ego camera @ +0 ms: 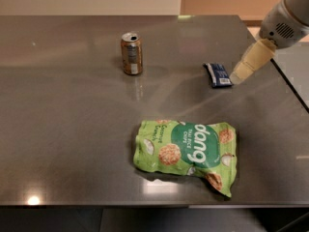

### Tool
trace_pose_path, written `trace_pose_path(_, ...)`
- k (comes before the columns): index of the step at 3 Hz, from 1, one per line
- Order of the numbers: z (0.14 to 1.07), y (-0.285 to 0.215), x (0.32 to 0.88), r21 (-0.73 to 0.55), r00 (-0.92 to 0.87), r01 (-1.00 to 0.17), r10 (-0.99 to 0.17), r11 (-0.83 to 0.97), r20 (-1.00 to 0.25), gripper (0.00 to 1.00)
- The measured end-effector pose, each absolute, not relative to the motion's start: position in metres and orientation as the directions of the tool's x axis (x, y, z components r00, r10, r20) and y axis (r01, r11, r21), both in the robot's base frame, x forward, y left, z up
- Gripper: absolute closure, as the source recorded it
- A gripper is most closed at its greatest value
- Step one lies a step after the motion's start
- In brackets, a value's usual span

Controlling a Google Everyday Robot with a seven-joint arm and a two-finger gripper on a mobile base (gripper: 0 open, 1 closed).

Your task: Move rxbar blueberry near green rice chip bag

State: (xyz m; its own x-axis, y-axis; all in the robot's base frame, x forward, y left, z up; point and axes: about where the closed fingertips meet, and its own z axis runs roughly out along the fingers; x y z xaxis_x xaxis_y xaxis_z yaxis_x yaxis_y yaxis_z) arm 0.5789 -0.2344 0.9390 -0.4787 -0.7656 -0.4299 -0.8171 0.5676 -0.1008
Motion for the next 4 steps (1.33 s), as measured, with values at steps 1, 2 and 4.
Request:
trace_pose_path(1, 0.922, -0.240, 0.606, -0.073, -0.514, -0.781, -0.705, 0.620, -0.490, 0.00)
trace_pose_path(2, 0.908, -0.240, 0.627, -0.058, -0.518, -0.767, -0.670, 0.639, -0.532, 0.00)
trace_pose_path(4, 0.866, -0.220, 0.665, -0.041, -0.476, -0.803, -0.682, 0.594, -0.555, 0.00)
